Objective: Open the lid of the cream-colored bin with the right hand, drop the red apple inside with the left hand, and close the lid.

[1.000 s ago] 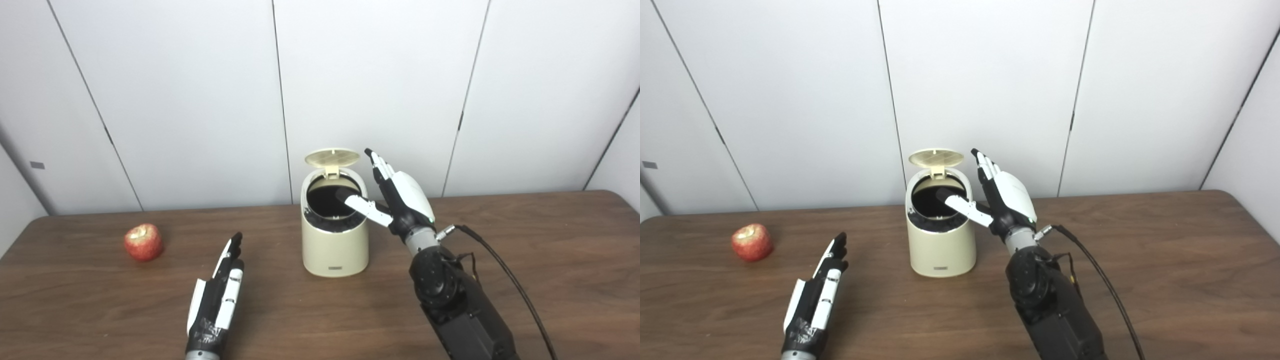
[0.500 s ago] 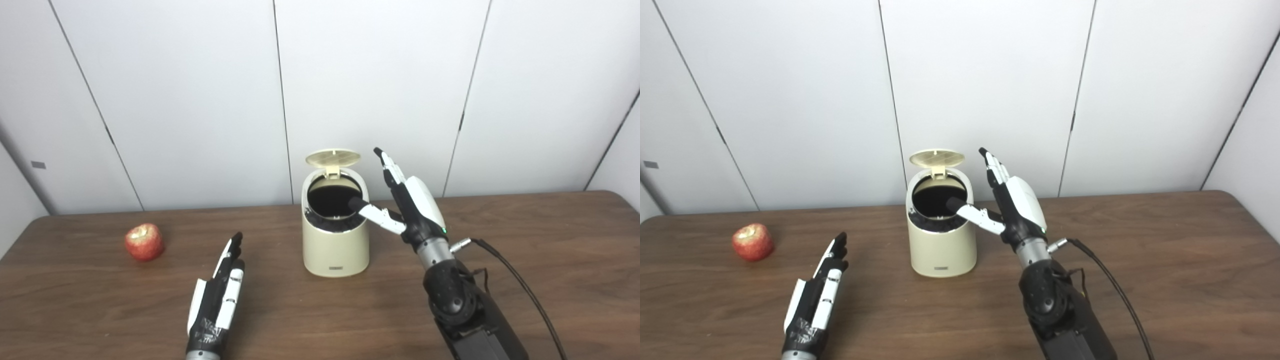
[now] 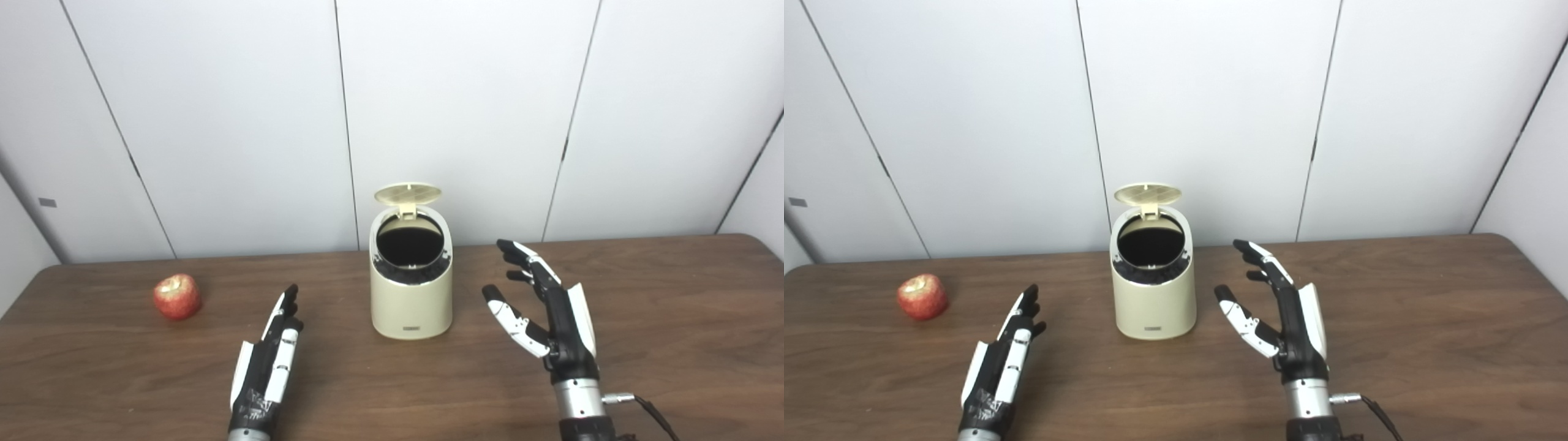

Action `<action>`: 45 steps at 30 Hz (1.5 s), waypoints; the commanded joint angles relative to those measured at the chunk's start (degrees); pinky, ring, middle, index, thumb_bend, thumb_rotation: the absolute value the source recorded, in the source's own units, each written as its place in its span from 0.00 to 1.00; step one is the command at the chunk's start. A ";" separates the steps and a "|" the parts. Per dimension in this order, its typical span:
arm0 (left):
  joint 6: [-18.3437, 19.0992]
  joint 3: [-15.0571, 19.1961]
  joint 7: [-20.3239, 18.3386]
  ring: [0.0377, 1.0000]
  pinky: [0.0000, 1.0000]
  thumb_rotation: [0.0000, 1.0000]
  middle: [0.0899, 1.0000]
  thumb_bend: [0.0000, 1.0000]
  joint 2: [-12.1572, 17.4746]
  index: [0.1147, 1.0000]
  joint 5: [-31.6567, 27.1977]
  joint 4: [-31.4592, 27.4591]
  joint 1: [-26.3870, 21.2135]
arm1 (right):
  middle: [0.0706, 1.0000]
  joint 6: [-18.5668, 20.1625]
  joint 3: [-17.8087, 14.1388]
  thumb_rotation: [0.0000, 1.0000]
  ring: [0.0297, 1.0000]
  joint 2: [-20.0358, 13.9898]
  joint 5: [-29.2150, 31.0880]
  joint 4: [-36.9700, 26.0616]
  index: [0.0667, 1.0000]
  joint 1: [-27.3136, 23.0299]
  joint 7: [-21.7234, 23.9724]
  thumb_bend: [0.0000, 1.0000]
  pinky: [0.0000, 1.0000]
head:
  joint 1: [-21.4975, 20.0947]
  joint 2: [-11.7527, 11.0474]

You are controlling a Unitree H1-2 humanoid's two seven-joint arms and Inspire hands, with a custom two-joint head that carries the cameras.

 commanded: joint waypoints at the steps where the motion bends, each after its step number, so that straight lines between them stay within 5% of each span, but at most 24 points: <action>1: -1.46 0.17 0.25 0.98 0.92 0.90 1.00 0.23 0.19 1.00 -0.42 0.43 -0.58 | 0.80 -4.36 -0.67 0.54 0.79 0.63 1.41 -1.26 0.76 -0.23 -0.79 0.23 0.71 | -0.11 0.01; 14: -2.52 -0.47 2.26 0.96 0.89 0.82 0.98 0.27 1.82 0.97 5.63 0.48 -0.20 | 0.80 -7.04 -2.05 0.52 0.82 -0.10 2.33 0.93 0.77 3.43 0.23 0.24 0.78 | -0.26 -0.16; 15: -3.67 -0.84 3.34 0.94 0.87 0.76 0.96 0.27 2.35 0.95 8.40 0.52 -0.18 | 0.80 -6.90 -2.12 0.52 0.82 -0.07 2.21 0.97 0.77 3.65 0.17 0.24 0.77 | -0.24 -0.08; 18: -4.46 -2.53 6.05 0.81 0.73 0.37 0.81 0.41 4.52 0.79 17.99 -1.58 -0.11 | 0.80 -6.62 -2.43 0.53 0.82 0.06 2.11 1.12 0.78 4.10 -0.08 0.24 0.77 | -0.37 0.17; 22: -5.23 -3.11 12.86 0.75 0.63 0.14 0.74 0.67 7.52 0.71 33.33 -6.98 -1.00 | 0.80 -6.58 -3.08 0.52 0.81 -0.16 2.45 1.64 0.78 4.04 -0.11 0.24 0.75 | -0.29 0.16; 25: -2.68 -2.06 17.00 0.76 0.63 0.24 0.73 0.77 10.50 0.72 43.29 -10.79 -1.82 | 0.79 -6.86 -3.51 0.53 0.80 -0.25 3.10 2.09 0.78 4.05 0.09 0.24 0.75 | 0.00 0.20; 29: 0.25 0.70 17.77 0.81 0.70 0.30 0.79 0.88 14.22 0.77 47.51 -13.08 -2.75 | 0.79 -7.26 -3.53 0.54 0.79 -0.53 2.99 2.40 0.78 4.08 0.39 0.23 0.74 | 0.54 0.33; 34: 5.90 4.12 14.76 0.82 0.68 0.35 0.83 0.95 17.84 0.83 48.23 -14.17 -4.62 | 0.80 -6.35 -3.72 0.53 0.80 -0.59 3.73 2.28 0.79 4.07 1.24 0.22 0.74 | 0.70 0.09; 45: 9.80 5.90 9.97 0.81 0.63 0.28 0.82 0.99 24.65 0.82 45.39 -12.22 -9.29 | 0.80 -6.37 -4.59 0.49 0.79 -0.77 5.50 2.19 0.79 4.59 2.33 0.21 0.73 | 4.33 -1.49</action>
